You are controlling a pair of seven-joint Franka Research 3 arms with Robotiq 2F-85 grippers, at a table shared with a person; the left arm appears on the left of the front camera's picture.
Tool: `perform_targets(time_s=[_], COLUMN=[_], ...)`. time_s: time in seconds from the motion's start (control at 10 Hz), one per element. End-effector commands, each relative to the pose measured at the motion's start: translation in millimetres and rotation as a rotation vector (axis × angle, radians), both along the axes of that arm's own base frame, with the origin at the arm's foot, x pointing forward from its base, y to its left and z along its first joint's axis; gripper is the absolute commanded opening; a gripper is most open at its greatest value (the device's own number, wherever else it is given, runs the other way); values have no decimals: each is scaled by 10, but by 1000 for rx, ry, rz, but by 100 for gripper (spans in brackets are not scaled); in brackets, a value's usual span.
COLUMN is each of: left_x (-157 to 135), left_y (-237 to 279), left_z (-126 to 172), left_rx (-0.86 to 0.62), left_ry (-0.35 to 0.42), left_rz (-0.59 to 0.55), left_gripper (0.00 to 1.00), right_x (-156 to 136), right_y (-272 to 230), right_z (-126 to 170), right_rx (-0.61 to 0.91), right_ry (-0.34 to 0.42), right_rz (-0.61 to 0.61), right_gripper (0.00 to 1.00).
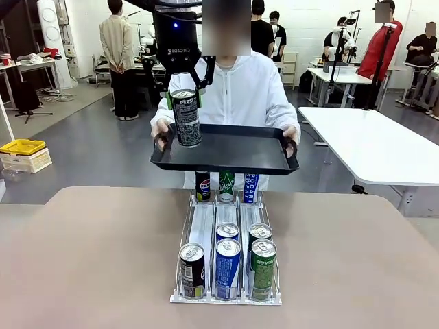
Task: Retrieve and hand over the desired beverage to the person.
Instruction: Pick up a can of the same type that the person held from the Automatic Can Dispenser, then place the picked can on the Handle tray extended by the person.
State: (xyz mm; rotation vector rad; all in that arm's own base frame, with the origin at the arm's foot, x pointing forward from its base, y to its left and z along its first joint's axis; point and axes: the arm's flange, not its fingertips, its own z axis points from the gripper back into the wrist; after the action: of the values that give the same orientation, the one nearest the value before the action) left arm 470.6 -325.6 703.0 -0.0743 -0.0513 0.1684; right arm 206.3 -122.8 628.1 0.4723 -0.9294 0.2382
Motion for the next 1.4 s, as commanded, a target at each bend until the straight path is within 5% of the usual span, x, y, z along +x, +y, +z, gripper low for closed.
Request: perform_targets(time_s=[0.0, 1.3], left_x=[-1, -1], left_y=[18, 18], left_z=[15, 15], left_rx=[0, 0], left_ry=[-9, -9], left_rz=[4, 4], left_gripper=[0, 0], right_x=[10, 10], right_y=[4, 4], right_z=[-22, -22], right_rx=[2, 2], right_ry=[1, 1], right_rz=[1, 1], right_gripper=[100, 100])
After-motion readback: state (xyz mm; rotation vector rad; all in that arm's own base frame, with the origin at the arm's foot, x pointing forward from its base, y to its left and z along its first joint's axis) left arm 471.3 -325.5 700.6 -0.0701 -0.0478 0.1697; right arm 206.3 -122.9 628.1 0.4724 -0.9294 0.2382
